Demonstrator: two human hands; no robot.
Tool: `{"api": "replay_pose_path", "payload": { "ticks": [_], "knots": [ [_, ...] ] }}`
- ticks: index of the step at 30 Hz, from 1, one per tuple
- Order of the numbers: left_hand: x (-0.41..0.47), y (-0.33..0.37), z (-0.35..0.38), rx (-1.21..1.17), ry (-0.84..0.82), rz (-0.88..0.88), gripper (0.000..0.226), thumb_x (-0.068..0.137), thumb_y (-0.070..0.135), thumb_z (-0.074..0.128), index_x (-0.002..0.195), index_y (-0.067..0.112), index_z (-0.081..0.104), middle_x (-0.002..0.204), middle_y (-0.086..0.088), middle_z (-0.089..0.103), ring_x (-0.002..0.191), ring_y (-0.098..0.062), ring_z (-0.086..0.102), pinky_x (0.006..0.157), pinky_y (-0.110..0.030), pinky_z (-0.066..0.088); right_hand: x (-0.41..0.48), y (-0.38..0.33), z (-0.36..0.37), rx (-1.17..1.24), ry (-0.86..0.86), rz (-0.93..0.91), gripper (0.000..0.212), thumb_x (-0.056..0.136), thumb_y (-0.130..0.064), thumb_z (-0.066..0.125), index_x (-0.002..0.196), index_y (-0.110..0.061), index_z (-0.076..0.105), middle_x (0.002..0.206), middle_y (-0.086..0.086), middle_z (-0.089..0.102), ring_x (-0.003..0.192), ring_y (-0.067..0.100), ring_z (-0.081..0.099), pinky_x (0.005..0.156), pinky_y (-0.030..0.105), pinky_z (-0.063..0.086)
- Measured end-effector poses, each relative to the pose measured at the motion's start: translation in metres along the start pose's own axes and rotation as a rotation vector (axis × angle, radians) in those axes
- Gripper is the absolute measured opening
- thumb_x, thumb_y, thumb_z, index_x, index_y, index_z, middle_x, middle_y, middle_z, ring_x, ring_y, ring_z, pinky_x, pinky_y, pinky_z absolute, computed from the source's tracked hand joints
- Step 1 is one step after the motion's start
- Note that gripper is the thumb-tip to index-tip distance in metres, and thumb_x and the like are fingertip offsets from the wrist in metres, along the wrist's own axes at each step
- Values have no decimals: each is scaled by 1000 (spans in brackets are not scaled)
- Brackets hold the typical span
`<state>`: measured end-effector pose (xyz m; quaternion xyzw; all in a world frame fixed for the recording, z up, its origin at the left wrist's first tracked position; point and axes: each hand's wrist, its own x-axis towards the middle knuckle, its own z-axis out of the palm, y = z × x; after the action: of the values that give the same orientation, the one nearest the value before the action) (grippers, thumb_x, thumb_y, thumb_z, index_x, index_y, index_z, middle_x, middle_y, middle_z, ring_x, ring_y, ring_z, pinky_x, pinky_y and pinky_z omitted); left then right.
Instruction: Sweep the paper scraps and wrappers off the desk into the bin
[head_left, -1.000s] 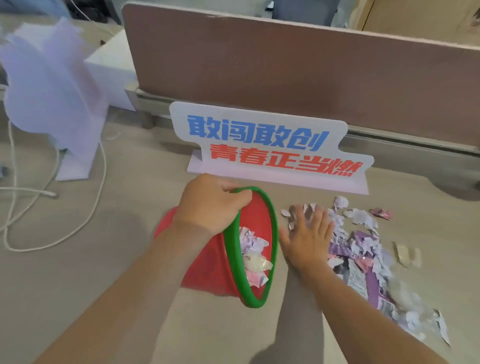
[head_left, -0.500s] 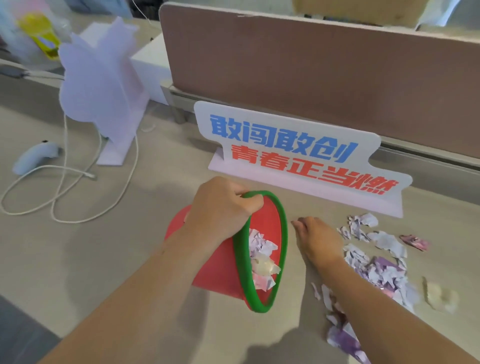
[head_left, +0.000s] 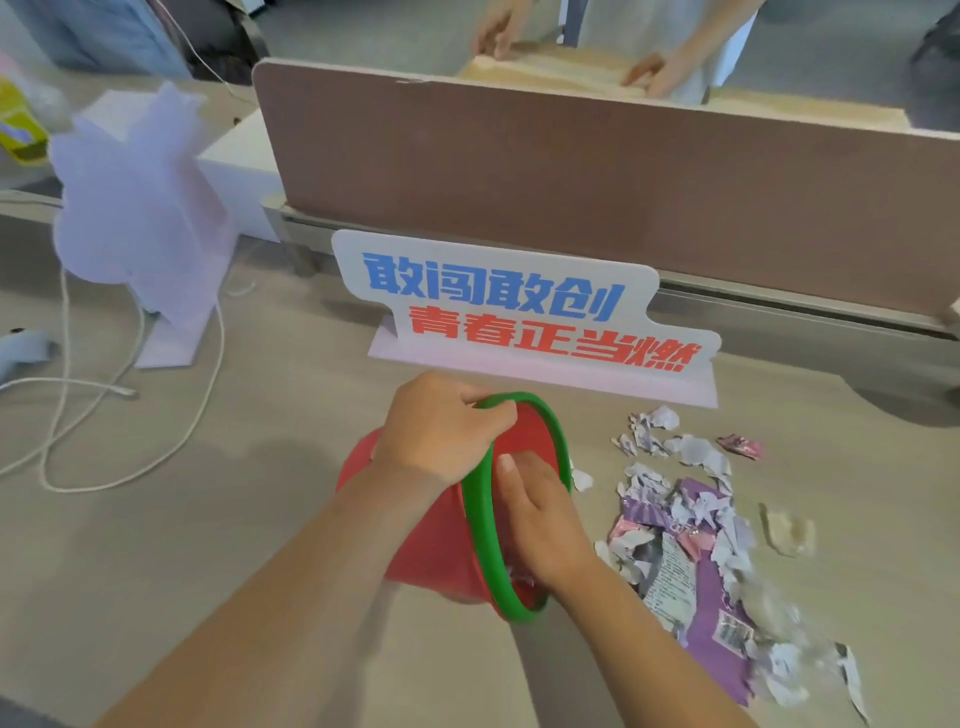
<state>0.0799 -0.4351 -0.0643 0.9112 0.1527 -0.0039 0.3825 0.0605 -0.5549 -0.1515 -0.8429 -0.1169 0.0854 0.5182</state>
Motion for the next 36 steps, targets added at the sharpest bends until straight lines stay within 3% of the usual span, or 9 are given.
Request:
{"api": "replay_pose_path", "payload": {
  "ticks": [4, 8, 12, 15, 18, 22, 25, 31, 36],
  "knots": [
    [2, -3, -2, -16, 5, 1, 32, 75, 35, 66, 69, 4, 72, 56, -12, 64, 51, -16, 56, 49, -18, 39, -5, 21, -37, 124, 289, 123, 34, 92, -38, 38, 83, -23, 67, 89, -6, 65, 87, 6, 58, 74, 20, 44],
    [4, -9, -5, -11, -13, -18, 19, 78, 35, 67, 65, 22, 68, 74, -17, 71, 59, -15, 59, 54, -20, 40, 38, 73, -86, -93, 470, 282, 26, 89, -23, 45, 74, -16, 65, 85, 8, 63, 82, 23, 56, 73, 34, 42],
    [4, -17, -9, -1, 27, 3, 30, 70, 46, 59, 58, 19, 58, 62, -21, 59, 54, -9, 44, 53, -27, 41, 80, 113, -109, -358, 361, 393, 37, 91, -31, 43, 115, -6, 58, 128, 20, 51, 120, 34, 42, 104, 45, 33],
    [3, -16, -10, 116, 43, -33, 39, 69, 45, 56, 64, 9, 69, 54, -17, 52, 50, -20, 43, 56, -39, 45, 84, 124, -89, -546, 178, 357, 47, 86, -50, 35, 110, -14, 54, 120, 14, 49, 116, 34, 41, 101, 46, 36],
    [2, -18, -13, 218, 11, -53, 32, 77, 41, 60, 74, 12, 73, 55, -8, 60, 57, -19, 56, 52, -28, 43, 69, 124, -56, -708, 74, 309, 60, 81, -65, 30, 117, -20, 47, 128, 10, 43, 122, 30, 36, 105, 47, 32],
    [0, -20, -15, 263, 17, -60, 29, 80, 39, 62, 75, 12, 73, 49, -5, 49, 51, -14, 49, 46, -20, 33, 36, 118, -16, -808, 111, 153, 41, 86, -48, 44, 111, -16, 52, 121, 12, 50, 112, 32, 46, 96, 44, 39],
    [1, -21, -14, 211, 21, -61, 32, 77, 39, 63, 70, 9, 71, 46, -7, 46, 46, -12, 42, 50, -22, 38, 24, 125, -12, -764, 185, 52, 26, 88, -29, 42, 89, -9, 59, 88, 14, 61, 79, 36, 55, 71, 42, 45],
    [-7, -21, -14, 29, 18, 18, 41, 70, 52, 52, 70, 13, 66, 74, -11, 72, 76, -24, 67, 71, -40, 52, 48, 100, -37, -482, 49, 346, 35, 97, -34, 32, 93, -9, 56, 93, 12, 63, 90, 34, 57, 72, 37, 40],
    [-19, -10, -16, -167, 56, -3, 17, 83, 35, 61, 72, 31, 73, 68, 5, 72, 72, -6, 66, 61, -14, 46, 32, 13, -58, 185, 445, 281, 38, 96, -26, 33, 61, -13, 36, 59, 2, 37, 60, 16, 37, 55, 31, 32]
  ]
}}
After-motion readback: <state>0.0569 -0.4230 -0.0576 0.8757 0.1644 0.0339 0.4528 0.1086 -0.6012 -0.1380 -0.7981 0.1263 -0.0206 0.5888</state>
